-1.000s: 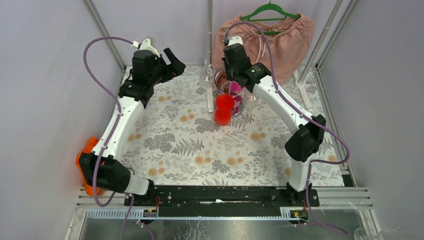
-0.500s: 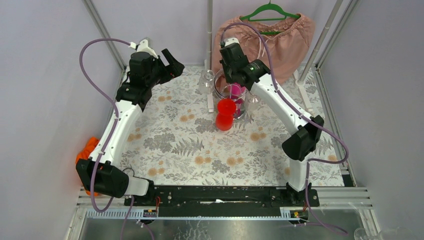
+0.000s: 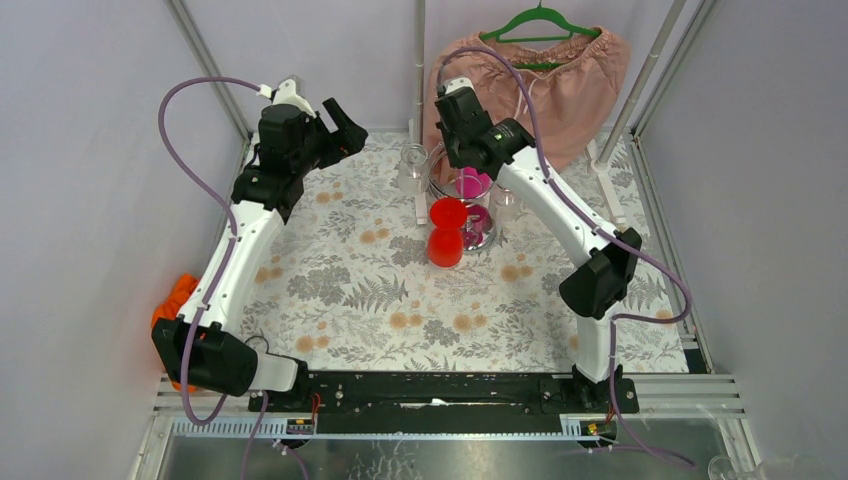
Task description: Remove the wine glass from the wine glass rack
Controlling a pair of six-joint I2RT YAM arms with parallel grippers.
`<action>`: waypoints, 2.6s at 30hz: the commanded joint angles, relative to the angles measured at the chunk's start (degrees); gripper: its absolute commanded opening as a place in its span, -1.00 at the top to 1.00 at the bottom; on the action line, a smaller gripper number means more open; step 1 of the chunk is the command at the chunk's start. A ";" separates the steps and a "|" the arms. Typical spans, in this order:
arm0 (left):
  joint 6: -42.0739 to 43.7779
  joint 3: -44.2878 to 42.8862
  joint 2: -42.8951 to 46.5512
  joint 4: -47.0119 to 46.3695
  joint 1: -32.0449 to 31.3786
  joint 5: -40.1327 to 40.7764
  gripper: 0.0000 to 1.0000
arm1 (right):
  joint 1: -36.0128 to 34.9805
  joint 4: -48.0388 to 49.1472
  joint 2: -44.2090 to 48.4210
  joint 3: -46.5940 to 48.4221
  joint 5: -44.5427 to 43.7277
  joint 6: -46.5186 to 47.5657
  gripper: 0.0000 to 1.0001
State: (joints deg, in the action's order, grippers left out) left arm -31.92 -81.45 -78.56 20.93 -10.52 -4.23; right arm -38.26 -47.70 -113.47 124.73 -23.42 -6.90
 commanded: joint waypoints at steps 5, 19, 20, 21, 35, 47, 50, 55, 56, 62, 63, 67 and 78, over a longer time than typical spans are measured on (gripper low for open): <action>1.08 0.85 1.22 0.39 -0.37 0.85 -0.85 | -2.75 9.17 13.08 -4.16 -2.95 -0.32 1.00; 0.64 1.08 2.50 1.01 -0.70 0.90 -0.85 | -6.63 8.81 18.88 -10.84 -2.77 -1.98 1.00; 0.63 1.11 2.56 1.04 -0.72 0.89 -0.85 | -6.91 8.77 19.06 -10.82 -2.75 -1.98 1.00; 0.69 1.19 2.73 0.99 -0.73 0.97 -0.85 | -6.98 8.59 19.19 -10.83 -2.54 -2.10 1.00; 0.87 1.65 3.60 1.45 -0.81 1.40 -0.85 | -11.12 8.33 20.92 -12.73 -1.98 -3.74 1.00; 0.73 1.91 3.34 1.40 -0.85 1.40 -0.86 | -12.08 9.32 20.93 -16.24 -4.85 -4.95 1.00; 0.77 1.91 3.33 1.37 -0.90 1.54 -0.86 | -12.07 8.42 19.96 -15.86 -6.48 -5.01 1.00; 0.88 2.08 3.20 1.40 -0.90 1.67 -0.86 | -12.03 8.23 19.17 -16.75 -7.30 -6.53 1.00; 0.85 2.13 3.17 1.40 -0.90 1.69 -0.86 | -12.03 8.26 19.04 -17.06 -7.33 -6.69 1.00; 0.90 2.08 3.15 1.44 -0.90 1.78 -0.86 | -12.05 7.97 18.90 -17.59 -8.53 -7.25 1.00; 0.90 2.13 3.15 1.40 -0.90 1.77 -0.86 | -12.05 7.85 18.90 -17.59 -8.62 -7.25 0.99; 0.97 2.26 3.15 1.40 -0.90 1.68 -0.86 | -12.02 8.07 19.14 -17.91 -8.81 -7.55 0.66; 1.07 2.61 4.01 1.97 -0.88 1.96 -0.86 | -12.09 10.56 22.83 -19.50 -9.04 -7.26 0.08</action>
State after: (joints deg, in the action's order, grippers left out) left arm -31.90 -79.90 -76.09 22.63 -10.92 -3.51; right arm -49.82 -40.66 -94.59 105.12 -29.98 -14.52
